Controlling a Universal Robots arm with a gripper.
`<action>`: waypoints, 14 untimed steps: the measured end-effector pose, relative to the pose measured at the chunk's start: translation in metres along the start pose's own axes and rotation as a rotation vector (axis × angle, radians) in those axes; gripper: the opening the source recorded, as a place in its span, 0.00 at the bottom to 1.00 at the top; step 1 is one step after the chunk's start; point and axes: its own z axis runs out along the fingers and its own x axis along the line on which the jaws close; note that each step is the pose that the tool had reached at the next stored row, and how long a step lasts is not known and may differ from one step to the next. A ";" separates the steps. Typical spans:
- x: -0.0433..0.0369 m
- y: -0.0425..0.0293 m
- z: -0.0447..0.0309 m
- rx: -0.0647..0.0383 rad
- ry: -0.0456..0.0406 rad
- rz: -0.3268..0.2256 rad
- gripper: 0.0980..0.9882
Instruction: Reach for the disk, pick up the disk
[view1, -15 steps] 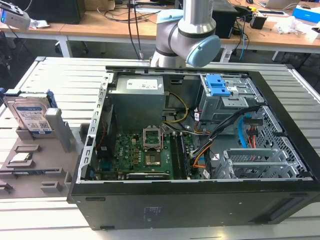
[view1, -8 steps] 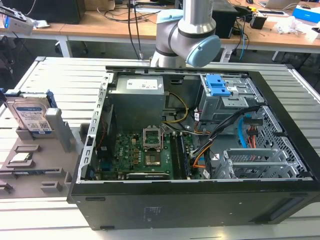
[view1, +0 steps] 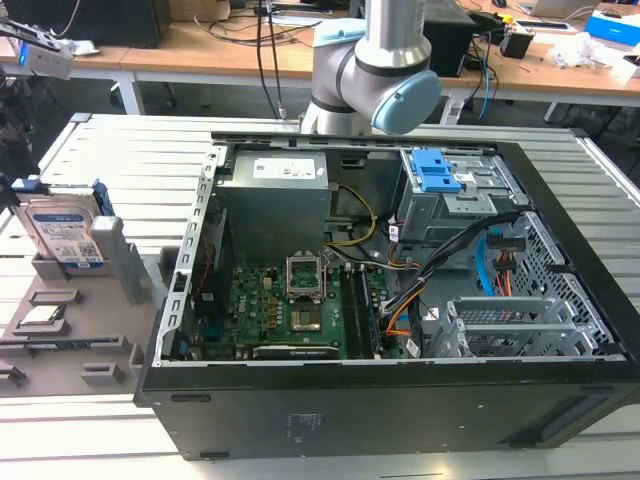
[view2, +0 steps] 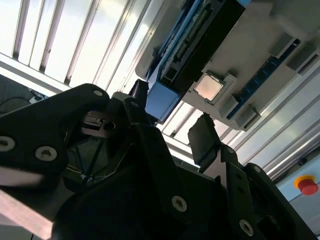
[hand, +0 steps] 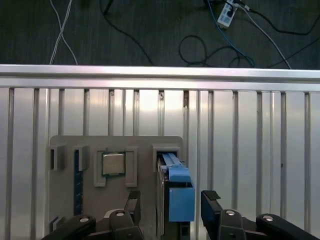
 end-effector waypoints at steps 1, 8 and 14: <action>-0.0017 0.0000 0.0004 0.000 0.0000 0.000 0.56; -0.0050 -0.0033 0.0223 -0.002 0.0010 -0.001 0.56; -0.0061 -0.0045 0.0372 -0.003 0.0009 -0.002 0.56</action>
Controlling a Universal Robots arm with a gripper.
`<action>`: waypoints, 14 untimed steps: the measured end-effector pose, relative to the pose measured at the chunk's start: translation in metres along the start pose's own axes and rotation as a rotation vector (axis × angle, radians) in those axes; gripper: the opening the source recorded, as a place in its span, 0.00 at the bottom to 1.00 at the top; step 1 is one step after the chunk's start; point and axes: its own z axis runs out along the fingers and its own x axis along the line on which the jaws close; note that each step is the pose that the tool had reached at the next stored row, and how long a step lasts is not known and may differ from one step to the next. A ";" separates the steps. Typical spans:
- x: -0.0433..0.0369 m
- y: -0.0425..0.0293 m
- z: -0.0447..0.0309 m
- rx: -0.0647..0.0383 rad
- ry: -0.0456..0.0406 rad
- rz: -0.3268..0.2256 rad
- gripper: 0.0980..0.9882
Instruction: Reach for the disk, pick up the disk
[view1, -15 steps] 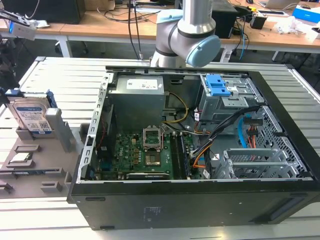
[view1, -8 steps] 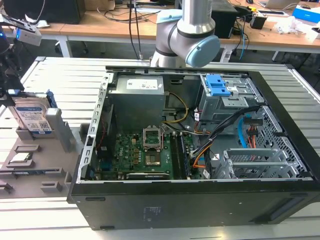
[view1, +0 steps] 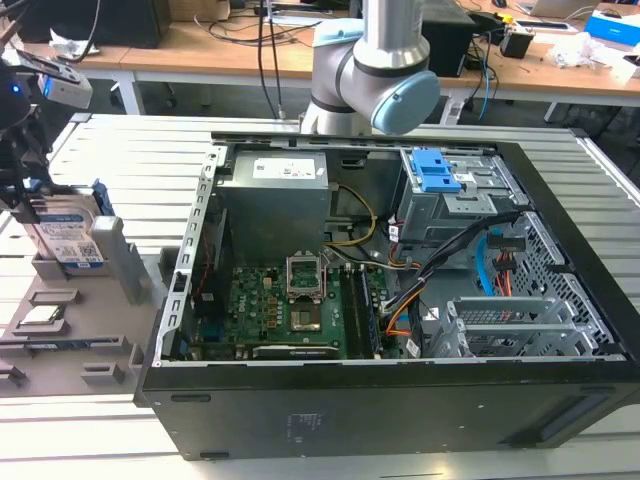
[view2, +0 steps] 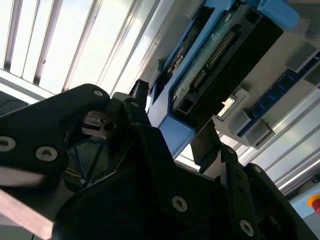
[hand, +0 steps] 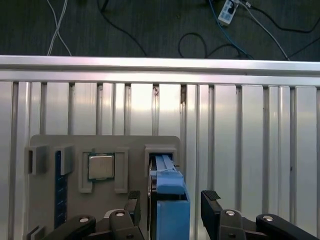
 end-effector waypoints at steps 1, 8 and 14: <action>0.0000 -0.0001 0.0020 0.000 0.0000 0.000 0.56; 0.0000 -0.0003 0.0069 -0.001 0.0000 0.000 0.55; 0.0000 -0.0003 0.0071 -0.001 0.0000 0.000 0.30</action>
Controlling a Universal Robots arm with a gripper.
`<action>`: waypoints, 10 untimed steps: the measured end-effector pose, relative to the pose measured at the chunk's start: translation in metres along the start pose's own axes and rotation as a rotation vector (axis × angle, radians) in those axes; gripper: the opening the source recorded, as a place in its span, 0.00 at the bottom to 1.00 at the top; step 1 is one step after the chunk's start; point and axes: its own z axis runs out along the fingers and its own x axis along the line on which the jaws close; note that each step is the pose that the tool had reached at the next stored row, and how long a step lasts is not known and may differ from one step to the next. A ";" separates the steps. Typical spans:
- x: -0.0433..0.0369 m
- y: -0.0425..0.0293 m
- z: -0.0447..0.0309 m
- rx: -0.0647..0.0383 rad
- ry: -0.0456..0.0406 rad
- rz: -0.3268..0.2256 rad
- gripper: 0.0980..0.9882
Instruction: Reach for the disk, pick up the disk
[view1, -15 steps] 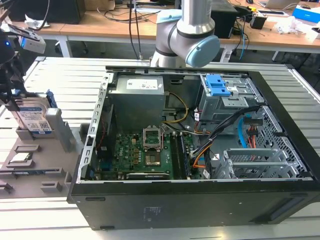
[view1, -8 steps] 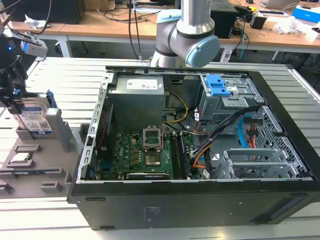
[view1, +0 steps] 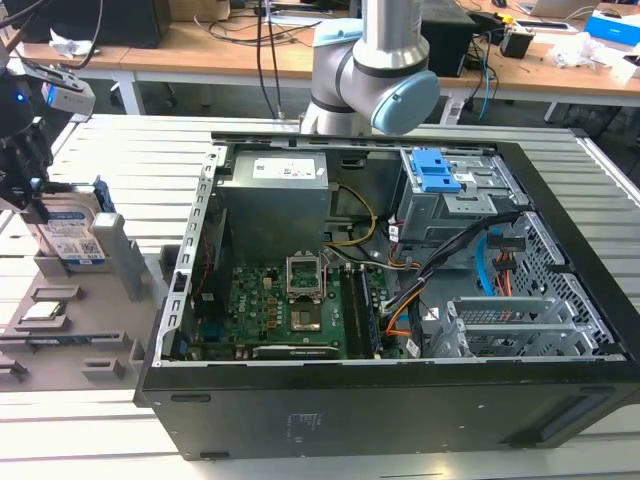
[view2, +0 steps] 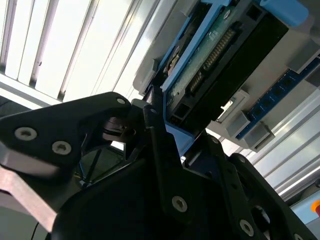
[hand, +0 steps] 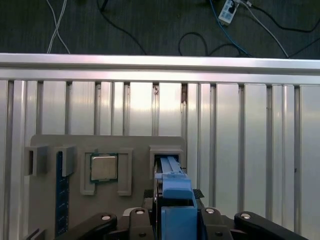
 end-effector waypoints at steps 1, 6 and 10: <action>0.0000 0.0000 0.0000 0.000 0.0000 0.000 0.30; 0.0000 0.0000 0.0003 0.000 0.0000 0.000 0.30; 0.0000 0.0000 0.0004 0.000 0.0000 0.000 0.30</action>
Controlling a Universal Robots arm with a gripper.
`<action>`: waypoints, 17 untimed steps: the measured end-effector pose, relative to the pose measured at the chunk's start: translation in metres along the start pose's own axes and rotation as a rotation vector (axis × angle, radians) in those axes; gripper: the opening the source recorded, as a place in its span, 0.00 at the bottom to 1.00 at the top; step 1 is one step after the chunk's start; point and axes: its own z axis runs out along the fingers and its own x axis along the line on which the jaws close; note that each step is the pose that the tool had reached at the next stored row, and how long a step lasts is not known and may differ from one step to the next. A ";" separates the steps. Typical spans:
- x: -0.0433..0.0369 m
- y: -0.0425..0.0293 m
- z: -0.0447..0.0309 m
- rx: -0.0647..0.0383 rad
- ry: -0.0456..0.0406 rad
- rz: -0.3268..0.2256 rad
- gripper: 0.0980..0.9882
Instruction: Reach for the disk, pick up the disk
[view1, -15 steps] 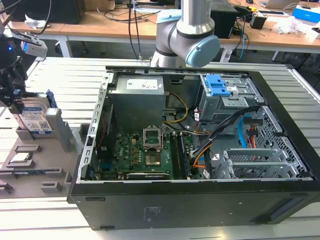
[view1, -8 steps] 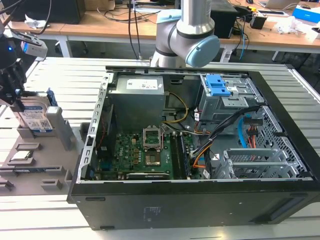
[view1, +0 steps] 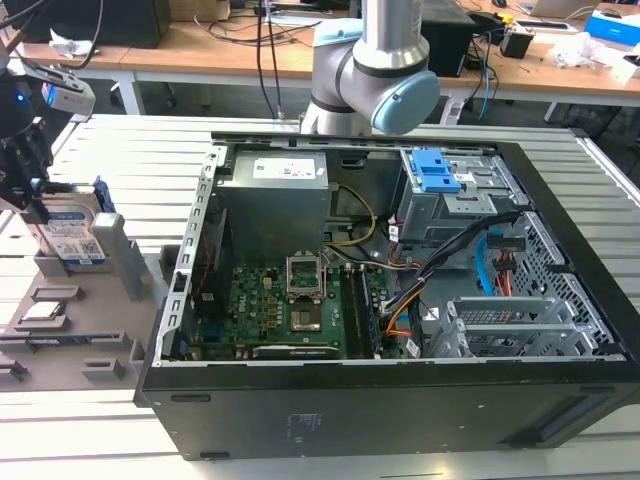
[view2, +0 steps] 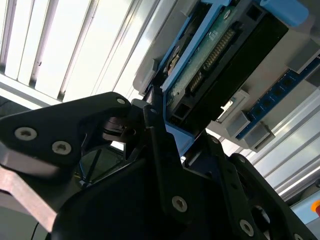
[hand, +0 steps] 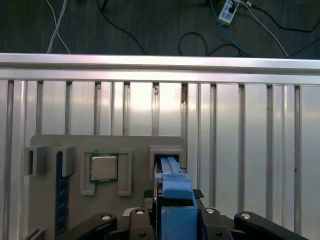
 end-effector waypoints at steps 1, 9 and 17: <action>0.0000 0.0000 0.0001 0.000 0.0000 0.000 0.30; 0.0000 0.0000 -0.0025 0.000 -0.0002 0.000 0.30; -0.0004 0.0003 -0.0185 0.000 -0.0001 0.000 0.30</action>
